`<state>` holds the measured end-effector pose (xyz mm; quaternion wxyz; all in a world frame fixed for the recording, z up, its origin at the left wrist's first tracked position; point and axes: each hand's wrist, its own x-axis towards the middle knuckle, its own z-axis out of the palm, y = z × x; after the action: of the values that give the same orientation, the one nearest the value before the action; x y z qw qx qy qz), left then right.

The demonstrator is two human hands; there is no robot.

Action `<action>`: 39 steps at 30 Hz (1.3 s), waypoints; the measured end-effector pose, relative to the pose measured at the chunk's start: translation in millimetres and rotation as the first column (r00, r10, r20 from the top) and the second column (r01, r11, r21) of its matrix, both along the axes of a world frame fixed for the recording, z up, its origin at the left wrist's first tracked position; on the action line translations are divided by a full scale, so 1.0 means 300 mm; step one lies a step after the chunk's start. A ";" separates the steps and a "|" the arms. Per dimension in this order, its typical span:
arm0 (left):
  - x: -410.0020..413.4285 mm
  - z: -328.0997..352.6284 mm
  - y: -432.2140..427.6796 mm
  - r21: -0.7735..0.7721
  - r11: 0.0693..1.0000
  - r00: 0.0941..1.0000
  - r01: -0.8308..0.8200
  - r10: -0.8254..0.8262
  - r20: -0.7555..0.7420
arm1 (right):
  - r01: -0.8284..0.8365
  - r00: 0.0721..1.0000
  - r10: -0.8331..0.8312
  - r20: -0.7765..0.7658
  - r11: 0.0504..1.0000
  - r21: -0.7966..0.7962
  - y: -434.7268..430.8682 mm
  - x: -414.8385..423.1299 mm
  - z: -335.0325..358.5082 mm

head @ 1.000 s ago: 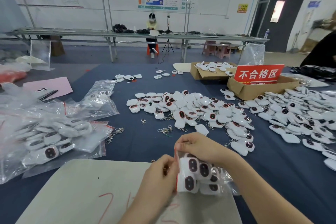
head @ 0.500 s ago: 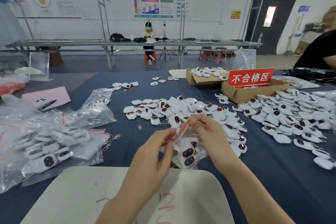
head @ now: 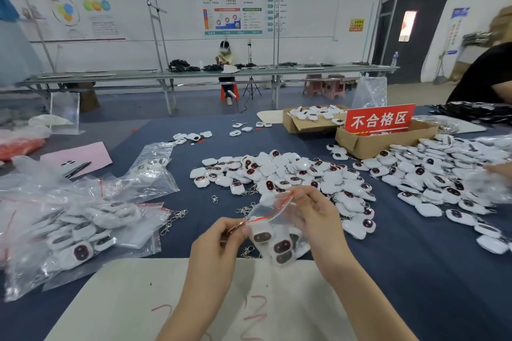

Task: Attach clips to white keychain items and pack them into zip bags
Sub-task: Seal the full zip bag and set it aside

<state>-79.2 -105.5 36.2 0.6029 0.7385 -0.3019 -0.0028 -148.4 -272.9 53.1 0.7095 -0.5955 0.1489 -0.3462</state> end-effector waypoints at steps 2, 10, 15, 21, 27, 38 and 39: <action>-0.002 0.043 -0.016 0.003 1.000 0.996 0.024 -0.024 0.080 | 0.019 1.000 -0.020 0.021 0.997 0.072 -0.009 -0.003 0.003; 0.082 0.072 0.010 -0.008 1.000 0.995 0.028 -0.029 -0.101 | -0.010 0.999 0.001 0.048 0.983 0.183 0.033 -0.003 -0.024; 0.089 0.052 0.046 -0.027 0.998 0.995 0.064 -0.066 -0.074 | -0.041 0.998 0.034 0.056 0.990 0.135 0.044 -0.002 -0.025; 0.085 0.044 0.047 -0.095 0.995 0.995 -0.019 0.010 -0.097 | -0.123 0.989 0.114 -0.095 0.988 -0.096 0.051 -0.025 -0.041; -0.004 0.047 0.014 -0.093 0.996 0.997 0.013 -0.006 0.072 | 0.018 0.998 -0.023 -0.064 0.997 -0.069 0.045 -0.030 -0.026; 0.133 0.008 0.012 -0.270 0.963 0.972 -0.016 -0.049 -0.231 | -0.024 0.998 0.023 -0.055 1.000 -0.018 0.062 0.024 -0.022; 0.144 -0.002 0.002 -0.294 0.956 0.955 -0.014 -0.074 -0.286 | -0.030 0.998 0.028 -0.051 0.999 -0.023 0.062 0.033 -0.023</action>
<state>-35.9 -104.9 35.7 0.7437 0.6275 -0.2174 -0.0770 -138.5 -254.4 46.3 0.7035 -0.6144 0.1541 -0.3224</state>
